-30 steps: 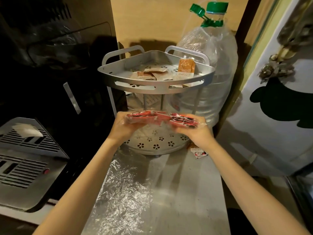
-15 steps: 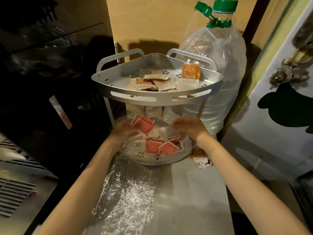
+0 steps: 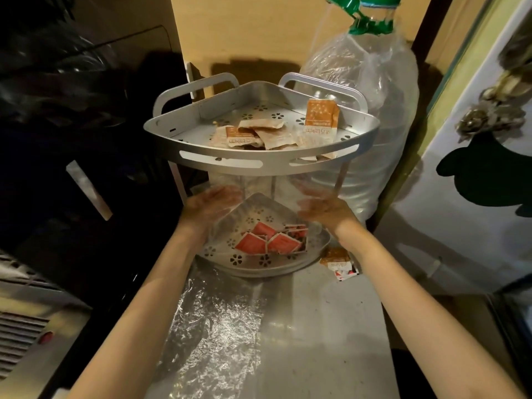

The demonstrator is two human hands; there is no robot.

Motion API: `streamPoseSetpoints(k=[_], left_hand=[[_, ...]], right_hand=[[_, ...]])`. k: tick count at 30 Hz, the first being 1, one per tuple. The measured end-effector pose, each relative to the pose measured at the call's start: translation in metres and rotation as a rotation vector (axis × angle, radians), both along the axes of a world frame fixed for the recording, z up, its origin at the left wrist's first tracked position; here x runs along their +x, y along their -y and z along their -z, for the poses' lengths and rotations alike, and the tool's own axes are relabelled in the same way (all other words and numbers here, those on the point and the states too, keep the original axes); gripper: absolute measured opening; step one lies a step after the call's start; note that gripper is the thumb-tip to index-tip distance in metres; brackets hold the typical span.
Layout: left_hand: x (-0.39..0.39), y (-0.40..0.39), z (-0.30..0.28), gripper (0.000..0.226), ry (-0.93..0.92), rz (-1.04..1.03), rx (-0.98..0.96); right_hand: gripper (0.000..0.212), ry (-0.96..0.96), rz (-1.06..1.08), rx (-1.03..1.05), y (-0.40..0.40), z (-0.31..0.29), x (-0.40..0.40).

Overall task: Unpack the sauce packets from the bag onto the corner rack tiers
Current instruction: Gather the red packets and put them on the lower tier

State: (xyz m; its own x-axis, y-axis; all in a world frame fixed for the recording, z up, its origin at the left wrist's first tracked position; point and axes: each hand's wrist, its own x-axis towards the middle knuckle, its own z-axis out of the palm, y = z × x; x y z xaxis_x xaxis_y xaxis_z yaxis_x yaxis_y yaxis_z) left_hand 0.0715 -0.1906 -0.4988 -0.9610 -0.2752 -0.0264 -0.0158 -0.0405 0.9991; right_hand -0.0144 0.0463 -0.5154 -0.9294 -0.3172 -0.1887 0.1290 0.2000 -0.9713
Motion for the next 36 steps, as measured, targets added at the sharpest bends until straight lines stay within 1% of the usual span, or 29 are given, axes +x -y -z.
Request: streamPoseSetpoints(k=[1, 2, 3, 4, 6, 9, 10, 13, 15, 17, 18, 20, 21, 24, 26, 28, 31, 33, 36], left_hand=[[0.001, 0.000, 0.001, 0.010, -0.007, -0.012, 0.005], [0.001, 0.001, 0.003, 0.013, -0.011, -0.023, 0.006], [0.002, 0.002, 0.005, 0.018, -0.011, -0.038, -0.008], [0.002, 0.003, 0.008, 0.025, -0.011, -0.058, -0.030], [0.003, 0.006, 0.018, 0.036, 0.000, -0.107, -0.120], [0.012, 0.012, 0.044, 0.050, 0.091, -0.101, -0.305], [0.014, 0.014, 0.053, 0.048, 0.133, -0.080, -0.336], [0.022, 0.013, 0.062, 0.028, 0.188, -0.131, -0.291], [0.021, 0.011, 0.056, 0.029, 0.134, -0.201, -0.340], [0.019, 0.008, 0.048, 0.025, 0.054, -0.273, -0.356], [0.018, 0.006, 0.044, 0.023, 0.027, -0.317, -0.356], [0.017, 0.005, 0.041, 0.022, -0.004, -0.383, -0.313], [0.018, 0.004, 0.039, 0.021, -0.009, -0.411, -0.302], [0.020, 0.001, 0.035, 0.020, -0.020, -0.475, -0.221], [0.022, -0.001, 0.030, 0.020, -0.061, -0.482, -0.188], [0.023, -0.002, 0.026, 0.019, -0.106, -0.476, -0.198], [0.025, -0.005, 0.021, 0.019, -0.142, -0.493, -0.197], [0.026, -0.008, 0.016, 0.018, -0.170, -0.492, -0.206], [0.031, -0.011, 0.008, 0.020, -0.217, -0.476, -0.237]], right_hand=[[0.052, -0.017, -0.063, 0.141, -0.003, 0.003, 0.002], [0.059, -0.017, -0.081, 0.198, -0.004, 0.008, 0.005], [0.057, 0.002, -0.089, 0.217, -0.006, 0.012, 0.009], [0.049, 0.019, -0.088, 0.198, -0.007, 0.018, 0.012], [0.035, 0.015, -0.022, 0.174, -0.004, 0.022, 0.017], [0.028, -0.003, 0.071, 0.152, -0.001, 0.027, 0.017], [0.027, 0.002, 0.090, 0.156, 0.001, 0.028, 0.018], [0.025, -0.011, 0.123, 0.153, 0.007, 0.025, 0.021], [0.026, -0.004, 0.184, 0.086, 0.012, 0.021, 0.021], [0.027, 0.041, 0.250, -0.063, 0.015, 0.015, 0.021], [0.028, 0.032, 0.256, -0.095, 0.017, 0.011, 0.022], [0.029, -0.009, 0.207, -0.024, 0.021, 0.008, 0.022], [0.030, 0.002, 0.195, -0.014, 0.022, 0.006, 0.023], [0.030, 0.059, 0.245, -0.112, 0.022, 0.000, 0.023], [0.028, 0.082, 0.254, -0.170, 0.022, -0.003, 0.022], [0.028, 0.083, 0.249, -0.209, 0.022, -0.005, 0.022], [0.035, 0.071, 0.261, -0.196, 0.021, -0.005, 0.023], [0.038, 0.084, 0.257, -0.250, 0.023, -0.009, 0.023], [0.033, 0.130, 0.297, -0.372, 0.021, -0.016, 0.026]])
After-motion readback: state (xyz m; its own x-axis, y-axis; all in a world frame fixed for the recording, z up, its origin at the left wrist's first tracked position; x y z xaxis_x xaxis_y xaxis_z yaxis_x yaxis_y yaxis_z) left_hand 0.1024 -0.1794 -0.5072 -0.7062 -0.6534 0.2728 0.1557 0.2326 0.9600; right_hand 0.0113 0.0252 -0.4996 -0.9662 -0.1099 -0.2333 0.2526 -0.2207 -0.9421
